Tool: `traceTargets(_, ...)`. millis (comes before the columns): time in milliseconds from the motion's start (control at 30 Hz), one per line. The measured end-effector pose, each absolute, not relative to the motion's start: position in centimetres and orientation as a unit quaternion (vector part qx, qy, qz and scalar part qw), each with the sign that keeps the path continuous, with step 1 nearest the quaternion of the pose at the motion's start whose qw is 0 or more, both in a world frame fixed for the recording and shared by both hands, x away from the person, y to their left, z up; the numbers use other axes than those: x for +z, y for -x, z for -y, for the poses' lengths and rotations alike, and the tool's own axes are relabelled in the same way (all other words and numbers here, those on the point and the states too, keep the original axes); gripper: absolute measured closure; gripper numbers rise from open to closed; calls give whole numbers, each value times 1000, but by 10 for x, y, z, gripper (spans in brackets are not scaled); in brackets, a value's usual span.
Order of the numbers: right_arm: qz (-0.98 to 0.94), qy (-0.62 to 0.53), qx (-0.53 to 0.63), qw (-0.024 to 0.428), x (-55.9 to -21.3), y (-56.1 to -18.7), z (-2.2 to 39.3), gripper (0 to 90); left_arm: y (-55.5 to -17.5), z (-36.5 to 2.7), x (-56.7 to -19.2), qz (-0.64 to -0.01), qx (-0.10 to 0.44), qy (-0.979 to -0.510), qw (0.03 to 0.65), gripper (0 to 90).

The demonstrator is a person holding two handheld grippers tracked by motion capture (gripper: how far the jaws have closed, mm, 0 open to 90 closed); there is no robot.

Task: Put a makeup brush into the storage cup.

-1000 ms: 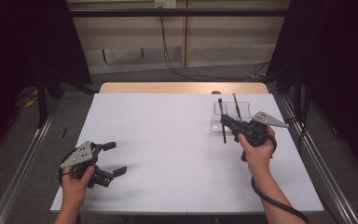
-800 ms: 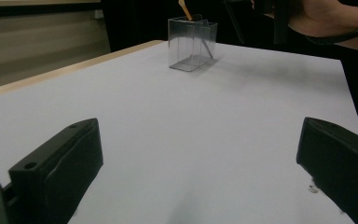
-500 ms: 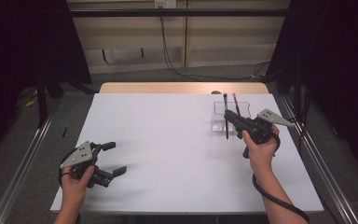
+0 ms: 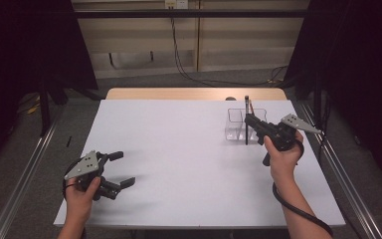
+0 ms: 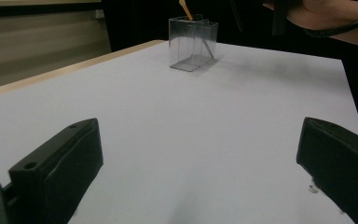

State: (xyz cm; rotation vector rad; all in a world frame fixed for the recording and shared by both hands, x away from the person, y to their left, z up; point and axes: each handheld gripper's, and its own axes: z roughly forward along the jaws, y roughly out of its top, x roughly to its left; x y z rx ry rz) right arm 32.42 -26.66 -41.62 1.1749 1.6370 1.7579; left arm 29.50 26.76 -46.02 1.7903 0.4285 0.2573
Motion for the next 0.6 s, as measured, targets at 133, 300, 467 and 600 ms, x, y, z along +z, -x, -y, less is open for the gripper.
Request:
traceTargets(133, -592, -426, 642, 235, -413, -325, 269, 851, -295, -267, -460, -184, 111, -772, 598, 3)
traceTargets(300, -591, -427, 642, 240, -409, -327, 272, 851, -295, -267, -461, -185, 109, -772, 599, 3)
traceTargets(467, -588, -429, 641, 245, -406, -329, 275, 851, -295, -268, -461, -186, 110, -772, 598, 3)
traceTargets(600, -588, -431, 639, 248, -405, -331, 277, 851, -295, -268, -461, -187, 110, -771, 598, 3)
